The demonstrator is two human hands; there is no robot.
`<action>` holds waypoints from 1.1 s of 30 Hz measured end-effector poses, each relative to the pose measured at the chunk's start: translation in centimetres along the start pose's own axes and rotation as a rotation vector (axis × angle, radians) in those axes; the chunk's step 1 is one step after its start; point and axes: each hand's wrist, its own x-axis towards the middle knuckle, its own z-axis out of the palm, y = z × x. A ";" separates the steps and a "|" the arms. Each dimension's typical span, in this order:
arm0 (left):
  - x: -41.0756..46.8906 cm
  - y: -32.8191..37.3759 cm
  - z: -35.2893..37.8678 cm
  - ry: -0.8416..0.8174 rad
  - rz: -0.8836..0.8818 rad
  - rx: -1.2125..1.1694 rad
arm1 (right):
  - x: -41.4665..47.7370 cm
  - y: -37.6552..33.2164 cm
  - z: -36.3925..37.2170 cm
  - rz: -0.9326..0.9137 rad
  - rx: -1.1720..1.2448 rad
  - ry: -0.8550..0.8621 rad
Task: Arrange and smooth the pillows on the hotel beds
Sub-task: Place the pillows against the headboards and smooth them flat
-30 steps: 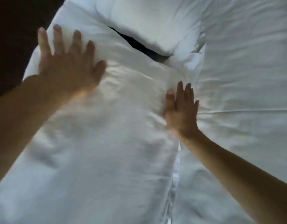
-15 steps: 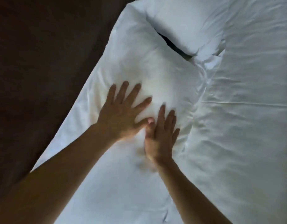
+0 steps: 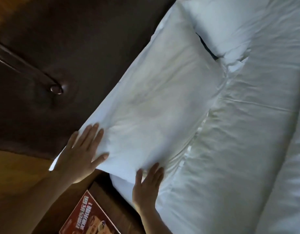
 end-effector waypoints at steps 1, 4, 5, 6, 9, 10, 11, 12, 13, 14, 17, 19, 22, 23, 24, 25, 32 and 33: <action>-1.1 0.2 0.0 0.011 -0.034 -0.008 | -1.0 0.5 -0.1 0.030 0.028 -0.069; -1.4 3.0 -1.0 0.140 -0.070 -0.047 | -1.1 1.6 -1.7 0.219 0.221 0.091; -0.5 4.4 -1.6 0.200 -0.025 -0.079 | -0.1 1.4 -2.5 0.228 0.286 0.251; 0.8 6.0 -2.3 0.252 0.054 -0.108 | 1.0 0.9 -3.3 0.231 0.322 0.375; 3.5 9.3 -2.7 0.247 0.297 -0.090 | 3.4 -1.3 -4.2 0.297 0.409 0.178; 3.5 9.3 -1.9 0.207 0.329 -0.065 | 2.9 -1.8 -3.4 0.334 0.436 0.034; 3.0 8.5 -1.0 0.167 0.333 -0.046 | 1.9 -2.1 -2.2 0.339 0.449 -0.094; 2.1 7.1 -0.2 0.126 0.322 -0.039 | 0.4 -2.0 -0.9 0.328 0.456 -0.205; 0.8 5.4 0.4 0.094 0.296 -0.040 | -1.4 -1.7 0.2 0.326 0.445 -0.317; -0.7 3.6 0.7 0.078 0.258 -0.054 | -3.4 -1.5 0.8 0.354 0.422 -0.445; -5.7 0.2 1.3 -0.024 0.061 -0.106 | -7.8 -0.3 0.1 0.419 0.269 -0.637; -8.2 0.8 0.5 -0.163 -0.114 -0.139 | -9.3 0.6 -2.4 0.351 0.150 -0.559; -10.6 4.7 -2.5 -0.245 -0.279 -0.202 | -11.4 2.6 -8.1 0.293 0.050 -0.421; -11.1 6.5 -3.2 -0.237 -0.263 -0.246 | -12.0 3.7 -9.7 0.282 -0.005 -0.374; -11.9 8.8 -3.9 -0.220 -0.226 -0.285 | -13.0 5.1 -11.7 0.261 -0.081 -0.324; -12.6 11.3 -4.9 -0.213 -0.171 -0.310 | -14.0 6.4 -13.8 0.237 -0.149 -0.262; -21.9 30.4 -11.0 -0.184 0.185 -0.355 | -27.2 17.1 -26.5 0.184 -0.370 0.111; -23.3 32.4 -11.7 -0.207 0.209 -0.349 | -29.4 18.6 -27.7 0.186 -0.382 0.136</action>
